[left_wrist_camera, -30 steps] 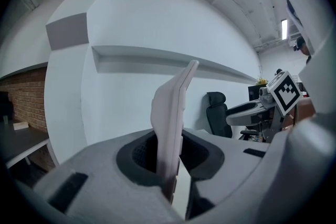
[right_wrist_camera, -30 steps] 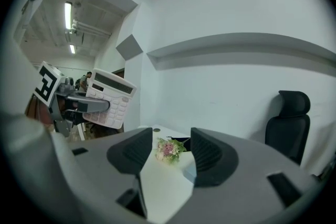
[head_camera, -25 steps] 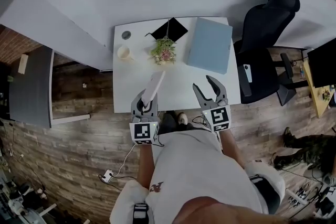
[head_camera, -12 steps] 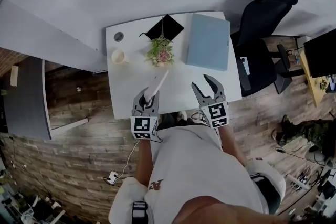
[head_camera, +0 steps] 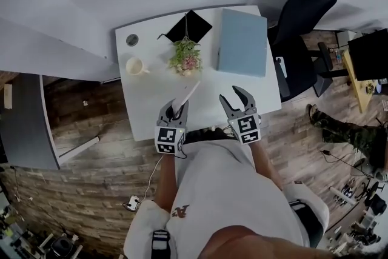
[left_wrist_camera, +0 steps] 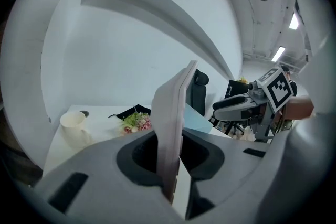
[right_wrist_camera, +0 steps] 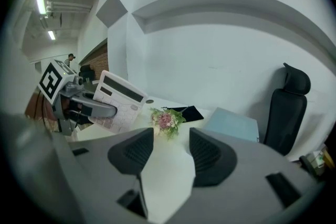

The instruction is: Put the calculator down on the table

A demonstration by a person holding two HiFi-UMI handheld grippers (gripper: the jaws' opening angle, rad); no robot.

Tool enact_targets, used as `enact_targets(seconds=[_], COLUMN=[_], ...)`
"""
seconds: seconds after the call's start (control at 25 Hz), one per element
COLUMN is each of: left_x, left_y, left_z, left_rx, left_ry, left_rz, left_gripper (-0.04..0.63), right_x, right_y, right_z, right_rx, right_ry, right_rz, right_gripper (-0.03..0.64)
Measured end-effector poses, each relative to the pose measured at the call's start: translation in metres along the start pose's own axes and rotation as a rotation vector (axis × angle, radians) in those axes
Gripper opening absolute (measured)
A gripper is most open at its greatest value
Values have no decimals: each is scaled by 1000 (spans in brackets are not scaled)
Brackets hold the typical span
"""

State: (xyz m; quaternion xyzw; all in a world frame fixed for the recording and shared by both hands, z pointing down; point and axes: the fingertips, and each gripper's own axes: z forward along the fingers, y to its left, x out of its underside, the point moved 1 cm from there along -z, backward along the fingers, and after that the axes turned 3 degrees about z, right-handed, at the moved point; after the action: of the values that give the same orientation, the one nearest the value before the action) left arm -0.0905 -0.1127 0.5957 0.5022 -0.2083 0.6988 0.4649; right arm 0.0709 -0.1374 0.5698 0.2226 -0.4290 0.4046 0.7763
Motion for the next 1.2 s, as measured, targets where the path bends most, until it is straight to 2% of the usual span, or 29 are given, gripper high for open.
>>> enact_targets(seconds=[0.28, 0.68, 1.2], left_x=[29, 55, 88], left_y=[6, 15, 20], left_z=[22, 38, 50], left_rx=[74, 135, 157], left_ry=[64, 138, 210], left_rz=[-73, -160, -324], left_gripper=[83, 83, 83], right_x=[19, 42, 61], right_y=[4, 12, 24], right_z=[20, 37, 54], right_rx=[8, 7, -43], right_ry=[69, 151, 218], right_rz=[14, 33, 39], right_gripper=[219, 219, 219])
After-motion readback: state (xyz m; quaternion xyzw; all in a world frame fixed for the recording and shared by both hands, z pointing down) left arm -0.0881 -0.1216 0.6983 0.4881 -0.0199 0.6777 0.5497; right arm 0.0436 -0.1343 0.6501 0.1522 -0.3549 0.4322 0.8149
